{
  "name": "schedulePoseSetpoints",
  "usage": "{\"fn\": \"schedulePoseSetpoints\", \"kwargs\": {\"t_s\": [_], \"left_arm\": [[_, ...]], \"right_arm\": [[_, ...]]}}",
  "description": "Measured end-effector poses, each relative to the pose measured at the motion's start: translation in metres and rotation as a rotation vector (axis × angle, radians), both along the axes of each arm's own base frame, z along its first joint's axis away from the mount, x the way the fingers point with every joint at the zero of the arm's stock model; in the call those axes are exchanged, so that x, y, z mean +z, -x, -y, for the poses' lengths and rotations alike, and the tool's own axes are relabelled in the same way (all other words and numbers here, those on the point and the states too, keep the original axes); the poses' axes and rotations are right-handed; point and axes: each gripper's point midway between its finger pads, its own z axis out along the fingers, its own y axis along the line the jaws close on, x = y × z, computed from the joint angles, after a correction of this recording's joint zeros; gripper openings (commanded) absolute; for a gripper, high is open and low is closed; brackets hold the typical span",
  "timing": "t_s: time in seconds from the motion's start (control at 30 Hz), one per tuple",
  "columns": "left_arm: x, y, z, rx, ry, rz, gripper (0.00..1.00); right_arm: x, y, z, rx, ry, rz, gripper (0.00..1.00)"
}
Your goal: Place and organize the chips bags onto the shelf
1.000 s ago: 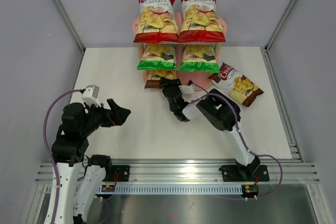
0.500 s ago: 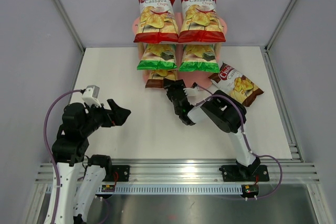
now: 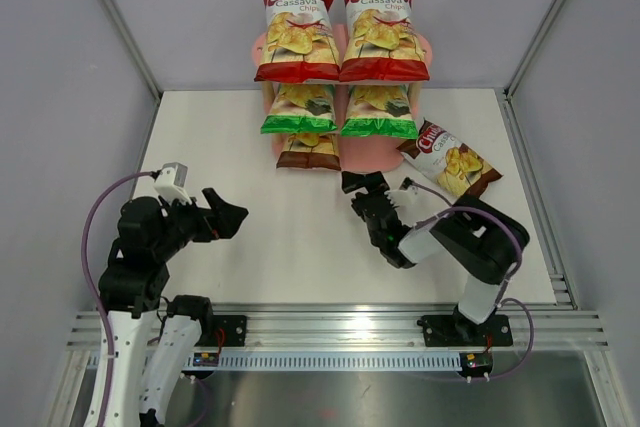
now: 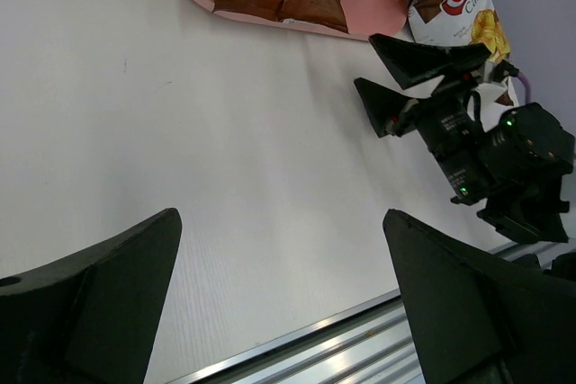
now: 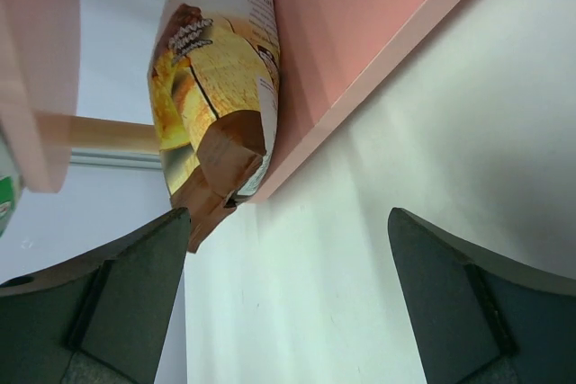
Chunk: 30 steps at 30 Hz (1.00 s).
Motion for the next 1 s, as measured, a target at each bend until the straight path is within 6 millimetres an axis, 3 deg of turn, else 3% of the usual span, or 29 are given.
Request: {"fn": "schedulePoseSetpoints", "kwargs": {"t_s": [0.17, 0.33, 0.57, 0.7, 0.83, 1.0], "left_arm": [[-0.003, -0.004, 0.001, 0.012, 0.024, -0.007, 0.99], [-0.016, -0.009, 0.004, 0.028, 0.064, -0.042, 0.99], [-0.040, -0.025, 0.012, 0.048, 0.122, -0.122, 0.99], [-0.058, -0.025, 0.041, -0.017, 0.127, -0.192, 0.99], [-0.065, -0.025, 0.078, -0.075, 0.114, -0.220, 0.99], [-0.074, -0.034, 0.126, -0.083, 0.103, -0.249, 0.99]], "right_arm": [[0.020, 0.026, 0.042, -0.006, 0.029, 0.001, 0.99], [0.035, 0.039, 0.092, -0.049, 0.119, -0.022, 0.99], [0.078, 0.063, 0.130, 0.009, 0.365, -0.066, 1.00], [0.134, 0.086, 0.141, 0.068, 0.432, -0.014, 1.00], [0.195, 0.125, 0.170, 0.061, 0.447, 0.094, 0.99], [0.238, 0.172, 0.208, 0.022, 0.426, 0.194, 0.99]]}}
